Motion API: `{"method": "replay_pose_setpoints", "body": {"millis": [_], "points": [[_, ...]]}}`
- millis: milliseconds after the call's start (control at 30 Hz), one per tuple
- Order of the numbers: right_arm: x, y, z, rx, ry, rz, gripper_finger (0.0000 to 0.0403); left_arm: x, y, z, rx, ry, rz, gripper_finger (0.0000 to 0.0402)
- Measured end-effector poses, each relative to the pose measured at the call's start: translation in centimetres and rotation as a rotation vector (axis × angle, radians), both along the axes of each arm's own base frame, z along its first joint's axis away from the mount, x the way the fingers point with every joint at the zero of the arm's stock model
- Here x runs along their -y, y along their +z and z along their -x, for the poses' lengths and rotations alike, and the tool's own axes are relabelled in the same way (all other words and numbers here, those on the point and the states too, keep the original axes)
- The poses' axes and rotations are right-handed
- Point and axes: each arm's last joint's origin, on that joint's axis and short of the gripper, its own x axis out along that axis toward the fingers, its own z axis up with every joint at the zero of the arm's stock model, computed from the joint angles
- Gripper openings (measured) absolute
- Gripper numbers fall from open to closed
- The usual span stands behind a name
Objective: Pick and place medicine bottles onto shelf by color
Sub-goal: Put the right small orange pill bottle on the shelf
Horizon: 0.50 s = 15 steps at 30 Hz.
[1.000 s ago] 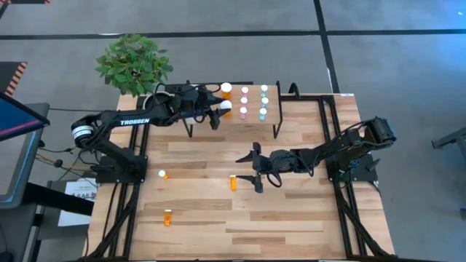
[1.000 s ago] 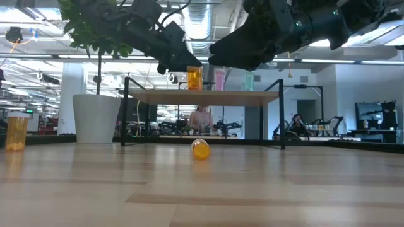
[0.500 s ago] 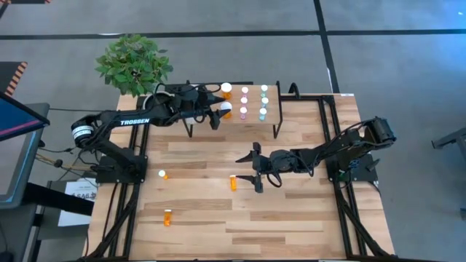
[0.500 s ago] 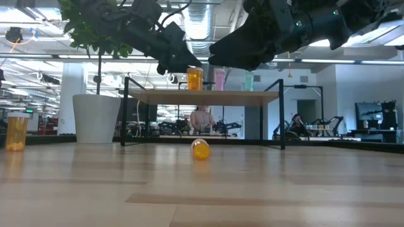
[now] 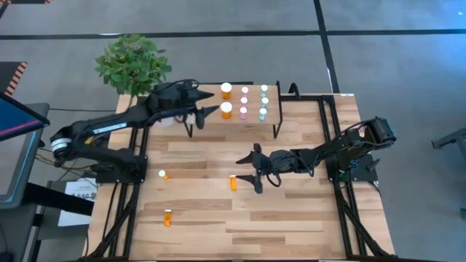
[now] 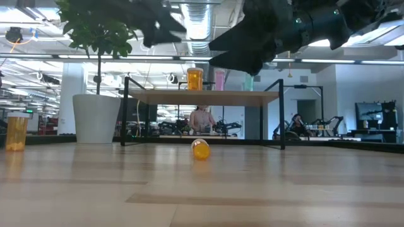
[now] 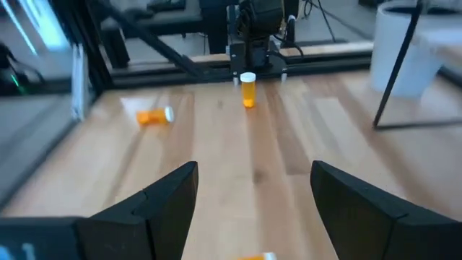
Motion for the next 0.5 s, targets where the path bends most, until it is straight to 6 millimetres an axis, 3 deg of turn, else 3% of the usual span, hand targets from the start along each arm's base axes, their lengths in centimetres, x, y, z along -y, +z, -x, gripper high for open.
{"method": "replay_pose_setpoints", "body": {"millis": [133, 300, 500], "points": [[-0.1, 0.1, 0.0, 0.007, -0.039, -0.203, 0.0292, 3.0, 2.1, 1.9, 0.025, -0.092, -0.048, 0.0252], [-0.3, 0.0, 0.1, -0.007, -0.047, -0.256, 0.0292, 7.3, 4.3, 4.4, 0.074, -0.206, -0.096, 0.0241], [-1.3, 0.8, -0.5, -0.052, -0.087, -0.245, 0.0292, 11.4, 4.2, 7.0, 0.141, -0.298, -0.120, 0.0222]]}}
